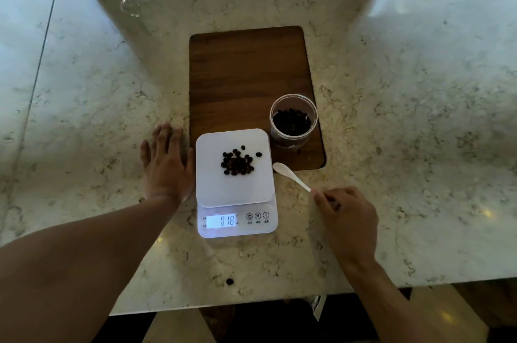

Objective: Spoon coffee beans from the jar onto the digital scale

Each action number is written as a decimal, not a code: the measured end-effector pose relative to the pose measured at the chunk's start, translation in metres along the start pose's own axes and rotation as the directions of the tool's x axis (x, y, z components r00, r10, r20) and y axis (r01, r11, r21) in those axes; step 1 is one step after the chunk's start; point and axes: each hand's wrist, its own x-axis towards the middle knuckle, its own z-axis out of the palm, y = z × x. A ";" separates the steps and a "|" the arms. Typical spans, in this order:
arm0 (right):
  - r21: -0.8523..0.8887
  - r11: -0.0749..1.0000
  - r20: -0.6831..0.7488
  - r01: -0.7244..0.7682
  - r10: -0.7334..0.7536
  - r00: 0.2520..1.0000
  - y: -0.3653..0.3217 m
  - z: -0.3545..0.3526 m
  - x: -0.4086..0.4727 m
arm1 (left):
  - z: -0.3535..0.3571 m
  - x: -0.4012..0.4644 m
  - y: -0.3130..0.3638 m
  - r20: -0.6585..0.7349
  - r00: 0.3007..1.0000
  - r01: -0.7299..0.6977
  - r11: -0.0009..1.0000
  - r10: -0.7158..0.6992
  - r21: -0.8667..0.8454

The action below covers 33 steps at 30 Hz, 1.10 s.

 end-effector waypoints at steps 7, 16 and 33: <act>-0.009 0.992 0.199 0.126 -0.121 0.972 -0.001 0.005 -0.008 | 0.000 -0.001 0.000 -0.006 1.000 -0.005 1.000 0.005 -0.003; 0.025 0.997 0.222 0.070 -0.074 0.972 -0.017 0.015 -0.010 | 0.000 0.000 0.001 -0.005 1.000 0.001 1.000 -0.001 -0.001; -0.084 0.996 0.223 0.004 0.015 0.975 -0.031 0.015 0.001 | -0.004 -0.004 0.000 0.025 1.000 0.002 0.998 -0.001 -0.059</act>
